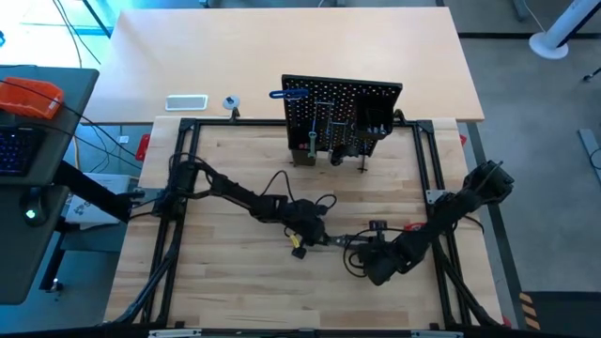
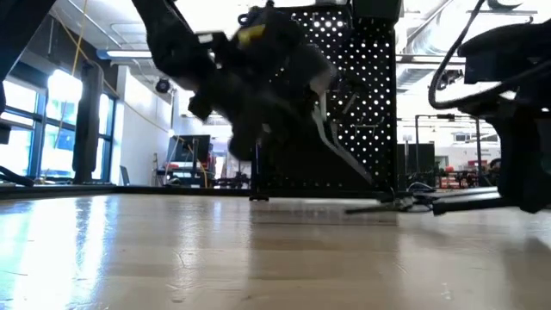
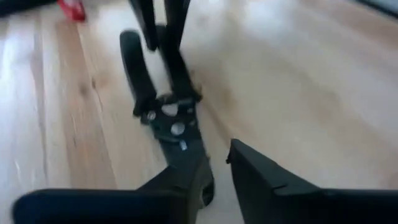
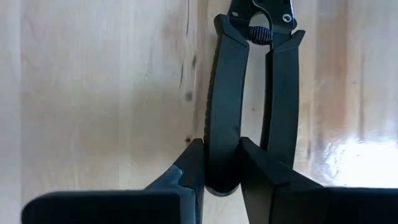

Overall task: Hang tools onto peg board
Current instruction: Hang the wire cutter on the pegboard

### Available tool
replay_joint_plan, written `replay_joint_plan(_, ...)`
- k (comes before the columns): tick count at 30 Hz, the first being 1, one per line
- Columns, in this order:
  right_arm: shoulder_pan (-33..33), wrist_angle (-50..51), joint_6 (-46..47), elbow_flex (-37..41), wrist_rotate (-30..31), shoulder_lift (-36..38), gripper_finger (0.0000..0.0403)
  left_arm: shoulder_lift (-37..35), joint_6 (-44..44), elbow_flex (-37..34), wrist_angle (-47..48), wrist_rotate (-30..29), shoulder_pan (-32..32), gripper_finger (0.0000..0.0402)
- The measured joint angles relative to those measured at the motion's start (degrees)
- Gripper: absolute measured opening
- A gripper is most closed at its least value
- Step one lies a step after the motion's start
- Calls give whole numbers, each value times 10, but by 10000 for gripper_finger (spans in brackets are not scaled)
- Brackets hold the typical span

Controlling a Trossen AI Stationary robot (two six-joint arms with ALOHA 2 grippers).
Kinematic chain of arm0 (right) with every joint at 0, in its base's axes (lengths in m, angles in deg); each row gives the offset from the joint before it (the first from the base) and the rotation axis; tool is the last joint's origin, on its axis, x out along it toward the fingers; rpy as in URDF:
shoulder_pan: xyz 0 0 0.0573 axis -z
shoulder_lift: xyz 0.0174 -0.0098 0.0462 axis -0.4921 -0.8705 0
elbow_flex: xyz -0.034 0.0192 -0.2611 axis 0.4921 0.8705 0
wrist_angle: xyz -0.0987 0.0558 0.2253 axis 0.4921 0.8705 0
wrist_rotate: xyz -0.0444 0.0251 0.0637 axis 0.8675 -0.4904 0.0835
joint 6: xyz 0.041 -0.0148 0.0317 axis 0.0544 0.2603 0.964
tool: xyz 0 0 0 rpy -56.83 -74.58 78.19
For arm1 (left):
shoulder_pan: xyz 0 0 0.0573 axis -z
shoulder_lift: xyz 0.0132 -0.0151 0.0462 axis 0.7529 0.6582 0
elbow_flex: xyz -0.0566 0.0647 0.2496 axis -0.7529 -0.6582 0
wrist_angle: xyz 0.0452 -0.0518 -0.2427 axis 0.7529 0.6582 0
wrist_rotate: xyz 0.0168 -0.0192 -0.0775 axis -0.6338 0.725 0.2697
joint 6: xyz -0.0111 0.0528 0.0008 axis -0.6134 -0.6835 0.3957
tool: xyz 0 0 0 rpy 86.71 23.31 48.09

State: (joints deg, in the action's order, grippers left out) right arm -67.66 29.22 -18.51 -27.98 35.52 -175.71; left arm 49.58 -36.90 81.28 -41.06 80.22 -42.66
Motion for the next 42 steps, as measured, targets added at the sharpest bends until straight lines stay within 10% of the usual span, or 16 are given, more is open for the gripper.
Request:
replay_joint_plan(12,-4,25,22,-21,31,2,60,-35,9,2,46,-42,-8,168)
replay_joint_plan(28,-30,96,179,-22,153,3,60,-181,-15,3,118,-97,-30,173)
replay_joint_plan(42,-28,258,420,-22,251,4,60,-411,-38,1,383,-211,-62,173)
